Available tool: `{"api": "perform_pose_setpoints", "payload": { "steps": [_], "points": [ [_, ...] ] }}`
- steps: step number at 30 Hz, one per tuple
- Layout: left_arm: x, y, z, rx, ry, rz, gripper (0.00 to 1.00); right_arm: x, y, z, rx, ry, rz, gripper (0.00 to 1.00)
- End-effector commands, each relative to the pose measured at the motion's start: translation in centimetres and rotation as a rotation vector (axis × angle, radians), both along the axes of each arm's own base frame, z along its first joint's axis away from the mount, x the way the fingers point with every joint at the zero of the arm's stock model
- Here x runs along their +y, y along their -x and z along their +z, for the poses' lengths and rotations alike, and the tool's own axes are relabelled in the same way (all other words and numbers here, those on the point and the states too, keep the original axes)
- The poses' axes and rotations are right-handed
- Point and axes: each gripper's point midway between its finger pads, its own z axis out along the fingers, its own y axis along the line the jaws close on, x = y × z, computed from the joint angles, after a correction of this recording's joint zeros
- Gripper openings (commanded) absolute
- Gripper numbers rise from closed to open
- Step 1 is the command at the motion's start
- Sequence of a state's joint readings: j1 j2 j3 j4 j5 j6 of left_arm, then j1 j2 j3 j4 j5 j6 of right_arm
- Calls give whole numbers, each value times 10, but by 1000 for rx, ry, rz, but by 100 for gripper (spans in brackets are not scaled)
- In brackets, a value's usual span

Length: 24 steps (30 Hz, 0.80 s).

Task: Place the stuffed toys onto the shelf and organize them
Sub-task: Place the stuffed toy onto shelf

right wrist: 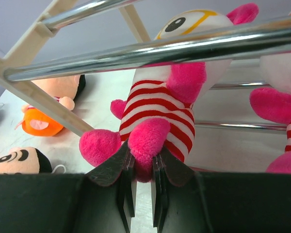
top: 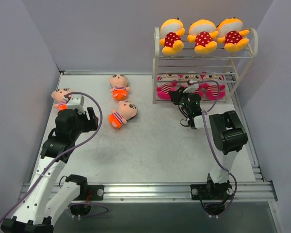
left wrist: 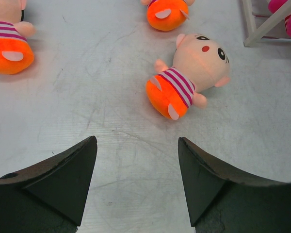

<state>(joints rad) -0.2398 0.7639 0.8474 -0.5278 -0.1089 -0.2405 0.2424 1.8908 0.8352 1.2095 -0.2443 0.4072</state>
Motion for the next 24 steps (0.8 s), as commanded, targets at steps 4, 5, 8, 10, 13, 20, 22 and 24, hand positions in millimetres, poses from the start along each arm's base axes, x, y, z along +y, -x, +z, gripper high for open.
{"api": "perform_pose_setpoints", "payload": {
  "steps": [4,5,8,10,13,20,22,24],
  "points": [
    [-2,-3,2,-18,-11,-16,76,2,-17,25,-93,-27,-4,0],
    [-2,-2,3,-19,-11,-15,76,2,-18,24,-91,-29,-5,0],
    [-2,-2,3,-20,-9,-19,76,1,-19,17,-79,-31,-16,0],
    [-3,-2,3,-20,-9,-19,76,1,-19,13,-70,-35,-18,0],
    [-3,-2,2,-19,-9,-20,76,1,-19,5,-51,-38,-18,0],
    [-4,-2,2,-17,-9,-23,76,-1,-20,-5,-27,-45,-35,7],
    [-4,-2,2,-19,-9,-25,76,-2,-20,-7,-22,-54,-45,8],
    [-4,-2,2,-19,-9,-26,76,-3,-20,-7,-21,-67,-53,8]
  ]
}}
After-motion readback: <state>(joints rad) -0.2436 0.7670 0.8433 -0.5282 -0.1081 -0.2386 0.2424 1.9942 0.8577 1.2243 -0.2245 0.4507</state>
